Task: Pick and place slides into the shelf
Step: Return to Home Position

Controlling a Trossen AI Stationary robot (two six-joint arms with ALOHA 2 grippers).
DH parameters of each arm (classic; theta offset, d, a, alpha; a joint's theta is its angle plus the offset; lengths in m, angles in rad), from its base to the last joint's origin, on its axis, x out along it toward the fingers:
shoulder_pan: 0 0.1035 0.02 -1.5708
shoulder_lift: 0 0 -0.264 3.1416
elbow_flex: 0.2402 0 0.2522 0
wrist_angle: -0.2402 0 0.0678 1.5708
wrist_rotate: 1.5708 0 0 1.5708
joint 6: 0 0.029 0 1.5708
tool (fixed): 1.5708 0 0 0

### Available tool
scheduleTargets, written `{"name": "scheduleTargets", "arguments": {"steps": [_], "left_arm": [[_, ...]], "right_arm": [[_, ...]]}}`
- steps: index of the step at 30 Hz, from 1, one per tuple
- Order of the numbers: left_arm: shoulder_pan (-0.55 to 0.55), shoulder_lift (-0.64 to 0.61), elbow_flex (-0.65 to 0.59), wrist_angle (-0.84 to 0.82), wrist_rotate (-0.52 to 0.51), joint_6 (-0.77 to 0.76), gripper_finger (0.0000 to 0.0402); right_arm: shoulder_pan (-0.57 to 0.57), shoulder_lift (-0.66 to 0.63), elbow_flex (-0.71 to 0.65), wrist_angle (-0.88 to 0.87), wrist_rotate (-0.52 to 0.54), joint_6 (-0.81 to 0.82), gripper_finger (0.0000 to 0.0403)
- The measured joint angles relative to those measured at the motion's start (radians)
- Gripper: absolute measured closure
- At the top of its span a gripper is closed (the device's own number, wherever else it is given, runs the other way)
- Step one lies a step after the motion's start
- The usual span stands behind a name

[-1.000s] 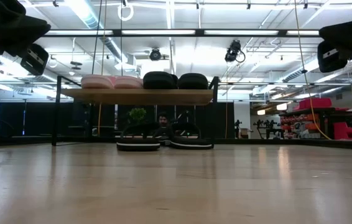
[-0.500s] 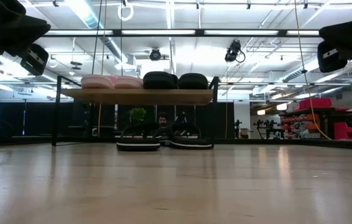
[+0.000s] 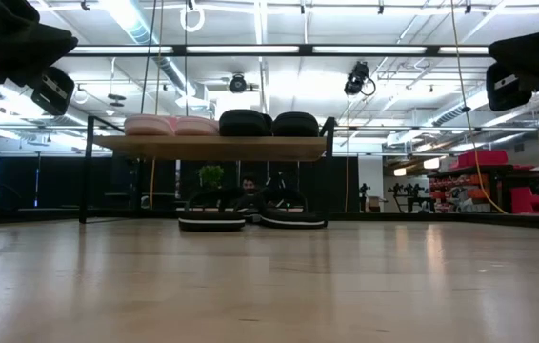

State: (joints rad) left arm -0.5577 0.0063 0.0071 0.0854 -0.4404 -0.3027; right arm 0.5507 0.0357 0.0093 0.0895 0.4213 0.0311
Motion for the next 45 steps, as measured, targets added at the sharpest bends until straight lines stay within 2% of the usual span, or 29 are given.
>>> {"name": "scheduleTargets", "arguments": {"steps": [16,27,38,45], "left_arm": [[0.0,0.0,0.0,0.0,0.0,0.0,0.0381],[0.0,0.0,0.0,0.0,0.0,0.0,0.0366],[0.0,0.0,0.0,0.0,0.0,0.0,0.0378],[0.0,0.0,0.0,0.0,0.0,0.0,0.0369]], "right_arm": [[0.0,0.0,0.0,0.0,0.0,0.0,0.0395],[0.0,0.0,0.0,0.0,0.0,0.0,0.0395],[0.0,0.0,0.0,0.0,0.0,0.0,0.0395],[0.0,0.0,0.0,0.0,0.0,0.0,0.0395]]}}
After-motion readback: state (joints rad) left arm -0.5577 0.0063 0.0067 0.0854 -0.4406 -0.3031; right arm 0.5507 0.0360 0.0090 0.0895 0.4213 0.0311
